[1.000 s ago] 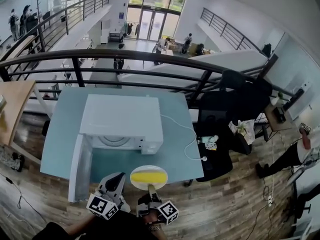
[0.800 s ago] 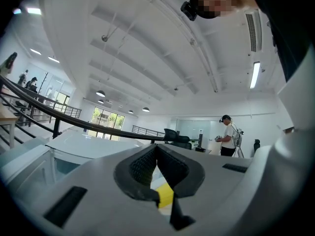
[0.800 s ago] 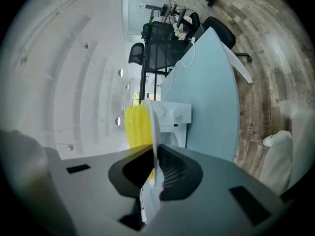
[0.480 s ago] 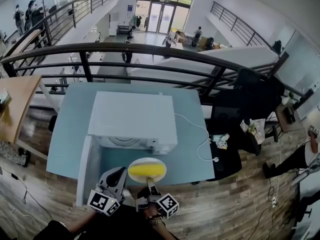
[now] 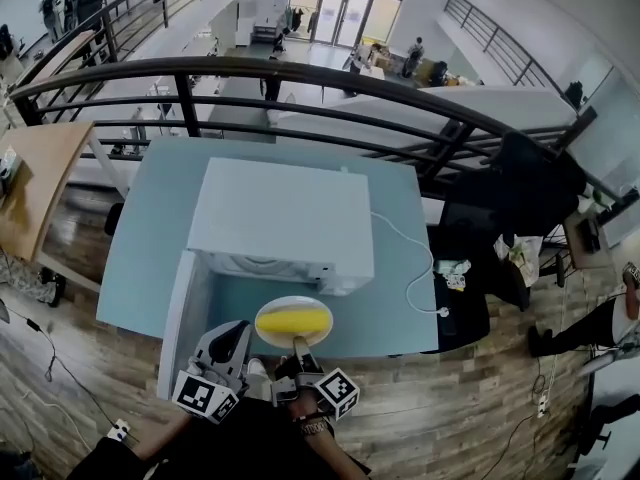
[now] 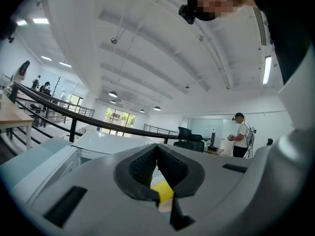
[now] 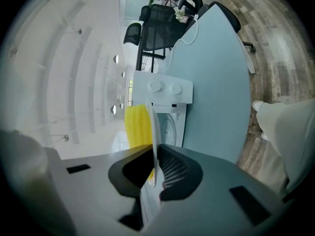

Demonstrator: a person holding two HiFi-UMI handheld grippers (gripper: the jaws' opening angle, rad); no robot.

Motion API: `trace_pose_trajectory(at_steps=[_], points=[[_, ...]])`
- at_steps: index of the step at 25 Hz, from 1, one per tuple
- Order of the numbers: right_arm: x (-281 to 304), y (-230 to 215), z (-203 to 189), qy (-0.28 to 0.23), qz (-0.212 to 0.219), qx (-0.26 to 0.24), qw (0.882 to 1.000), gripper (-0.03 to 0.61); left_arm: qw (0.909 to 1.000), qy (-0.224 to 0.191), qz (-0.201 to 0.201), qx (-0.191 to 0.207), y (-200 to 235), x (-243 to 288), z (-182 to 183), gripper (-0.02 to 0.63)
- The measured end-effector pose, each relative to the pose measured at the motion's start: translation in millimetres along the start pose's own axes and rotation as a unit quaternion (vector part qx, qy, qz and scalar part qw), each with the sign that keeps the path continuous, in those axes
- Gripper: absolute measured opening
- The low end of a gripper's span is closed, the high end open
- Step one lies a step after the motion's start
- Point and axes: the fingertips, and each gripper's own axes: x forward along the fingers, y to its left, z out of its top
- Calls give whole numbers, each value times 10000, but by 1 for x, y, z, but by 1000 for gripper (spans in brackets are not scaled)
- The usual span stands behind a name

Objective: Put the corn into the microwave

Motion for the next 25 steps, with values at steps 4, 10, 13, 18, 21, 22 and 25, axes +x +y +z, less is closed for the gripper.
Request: trace_pose_trajectory(at_steps=[4, 10, 13, 18, 21, 22, 25], points=[[13, -4, -1, 125, -52, -80, 9999, 23, 9998, 49, 170, -42, 10, -5, -6, 3], [47, -16, -10, 395, -180, -59, 9990, 23, 9989, 95, 457, 13, 31, -4, -12, 3], [64, -22, -13, 482, -273, -57, 9984, 23, 9985, 69, 538, -26, 37, -1, -14, 3], [87, -26, -20, 548, -326, 11, 9980, 23, 9982, -38, 599, -70, 44, 1, -8, 3], [105, -28, -20, 574, -374, 20, 9977, 23, 9976, -123, 670, -91, 52, 7, -2, 3], [111, -30, -20, 581, -416, 27, 9974, 23, 9974, -126, 706, -106, 55, 8, -1, 3], [126, -34, -17, 592, -504, 3, 9970, 23, 9963, -139, 827, -195, 64, 13, 3, 3]])
